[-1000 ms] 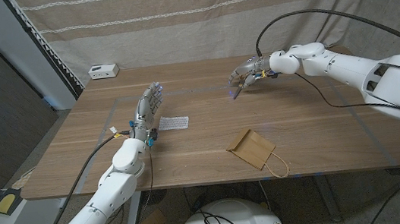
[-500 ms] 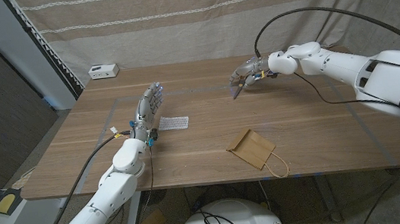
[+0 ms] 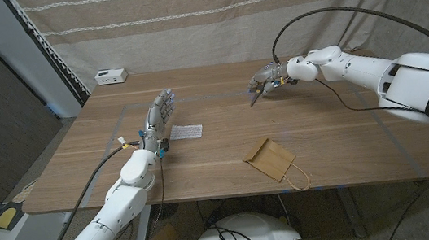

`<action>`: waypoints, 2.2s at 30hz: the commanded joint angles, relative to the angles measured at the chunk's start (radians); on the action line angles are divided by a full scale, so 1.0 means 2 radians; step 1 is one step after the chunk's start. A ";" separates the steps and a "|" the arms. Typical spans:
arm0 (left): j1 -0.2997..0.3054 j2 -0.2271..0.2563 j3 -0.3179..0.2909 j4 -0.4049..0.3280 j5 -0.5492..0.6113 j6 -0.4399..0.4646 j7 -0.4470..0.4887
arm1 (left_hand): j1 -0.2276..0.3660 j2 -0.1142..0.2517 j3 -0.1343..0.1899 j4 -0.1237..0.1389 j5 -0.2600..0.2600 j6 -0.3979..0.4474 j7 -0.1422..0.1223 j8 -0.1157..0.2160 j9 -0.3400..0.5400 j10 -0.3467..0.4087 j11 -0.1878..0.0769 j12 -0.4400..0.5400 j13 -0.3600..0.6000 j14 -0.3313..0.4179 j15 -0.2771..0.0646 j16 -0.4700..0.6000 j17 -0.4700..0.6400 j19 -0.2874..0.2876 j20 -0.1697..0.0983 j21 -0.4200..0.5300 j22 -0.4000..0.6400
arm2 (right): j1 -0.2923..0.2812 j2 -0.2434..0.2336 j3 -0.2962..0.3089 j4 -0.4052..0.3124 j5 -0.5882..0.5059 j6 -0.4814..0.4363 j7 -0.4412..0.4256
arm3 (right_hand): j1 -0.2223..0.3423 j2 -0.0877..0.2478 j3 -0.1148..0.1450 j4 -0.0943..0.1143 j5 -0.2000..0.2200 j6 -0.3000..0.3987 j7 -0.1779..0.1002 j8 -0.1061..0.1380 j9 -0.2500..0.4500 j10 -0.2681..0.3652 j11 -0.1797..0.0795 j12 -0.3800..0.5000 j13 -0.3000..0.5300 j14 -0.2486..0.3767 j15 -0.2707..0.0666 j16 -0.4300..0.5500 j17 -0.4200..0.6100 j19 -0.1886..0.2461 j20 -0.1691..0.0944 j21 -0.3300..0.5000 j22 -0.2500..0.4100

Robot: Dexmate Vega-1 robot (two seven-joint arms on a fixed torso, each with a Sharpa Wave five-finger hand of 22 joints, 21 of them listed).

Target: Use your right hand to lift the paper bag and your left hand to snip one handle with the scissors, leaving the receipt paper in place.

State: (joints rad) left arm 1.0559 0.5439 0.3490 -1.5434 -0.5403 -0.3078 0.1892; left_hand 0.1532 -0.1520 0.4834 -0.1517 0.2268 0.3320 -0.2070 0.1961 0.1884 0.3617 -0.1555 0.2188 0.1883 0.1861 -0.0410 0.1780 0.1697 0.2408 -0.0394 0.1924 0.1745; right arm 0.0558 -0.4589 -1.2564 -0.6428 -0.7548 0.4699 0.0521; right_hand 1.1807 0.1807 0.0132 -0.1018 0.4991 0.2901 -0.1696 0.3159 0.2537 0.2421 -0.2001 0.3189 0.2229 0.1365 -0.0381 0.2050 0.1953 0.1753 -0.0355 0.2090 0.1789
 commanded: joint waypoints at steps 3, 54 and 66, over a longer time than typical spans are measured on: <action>0.005 0.002 -0.003 -0.002 -0.001 -0.005 0.000 | 0.005 0.002 -0.002 0.001 0.004 0.003 -0.001 0.002 0.001 0.003 -0.001 0.002 0.002 0.005 -0.087 0.001 0.002 0.006 -0.073 0.001 0.001 | -0.001 0.000 -0.011 -0.004 -0.004 -0.010 -0.004 | 0.004 -0.002 0.002 0.001 -0.002 0.005 0.000 0.005 0.005 0.015 0.000 0.009 0.003 0.006 -0.093 0.002 0.001 0.004 -0.085 0.003 0.003; 0.008 -0.001 -0.003 0.002 -0.002 -0.011 -0.001 | 0.003 0.002 -0.006 0.003 0.004 0.013 0.004 0.004 0.001 0.013 0.001 0.004 0.002 0.008 -0.087 0.001 0.002 0.009 -0.074 0.002 0.001 | 0.006 0.067 -0.076 0.123 0.030 0.005 -0.091 | 0.057 -0.005 0.024 -0.005 -0.039 0.041 0.002 0.199 0.170 0.103 -0.003 0.095 0.132 0.119 -0.098 0.085 0.088 0.083 -0.083 0.053 0.029; 0.009 -0.002 -0.003 0.004 -0.003 -0.014 -0.004 | 0.001 0.002 -0.008 0.004 0.004 0.014 0.005 0.004 0.001 0.014 0.001 0.004 0.002 0.009 -0.087 0.001 0.003 0.010 -0.075 0.002 0.001 | 0.000 0.071 -0.080 0.128 0.053 0.001 -0.092 | 0.066 -0.005 0.025 -0.003 -0.052 0.013 0.013 0.272 0.244 0.133 0.004 0.140 0.191 0.211 -0.101 0.092 0.079 0.110 -0.078 0.099 0.043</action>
State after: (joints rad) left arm 1.0714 0.5412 0.3445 -1.5371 -0.5435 -0.3307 0.1850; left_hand 0.1532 -0.1520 0.4692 -0.1458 0.2268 0.3519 -0.2019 0.2001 0.1884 0.3849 -0.1535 0.2188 0.1883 0.1951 -0.0394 0.1780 0.1697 0.2498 -0.0376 0.1924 0.1744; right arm 0.0655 -0.3319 -1.3995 -0.4083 -0.6856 0.4799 -0.1226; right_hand 1.2994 0.1672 0.0627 -0.1104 0.4025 0.3329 -0.1469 0.8411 0.7161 0.5007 -0.1947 0.5815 0.5770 0.5225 -0.0484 0.3929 0.3648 0.3810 -0.0444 0.3904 0.2582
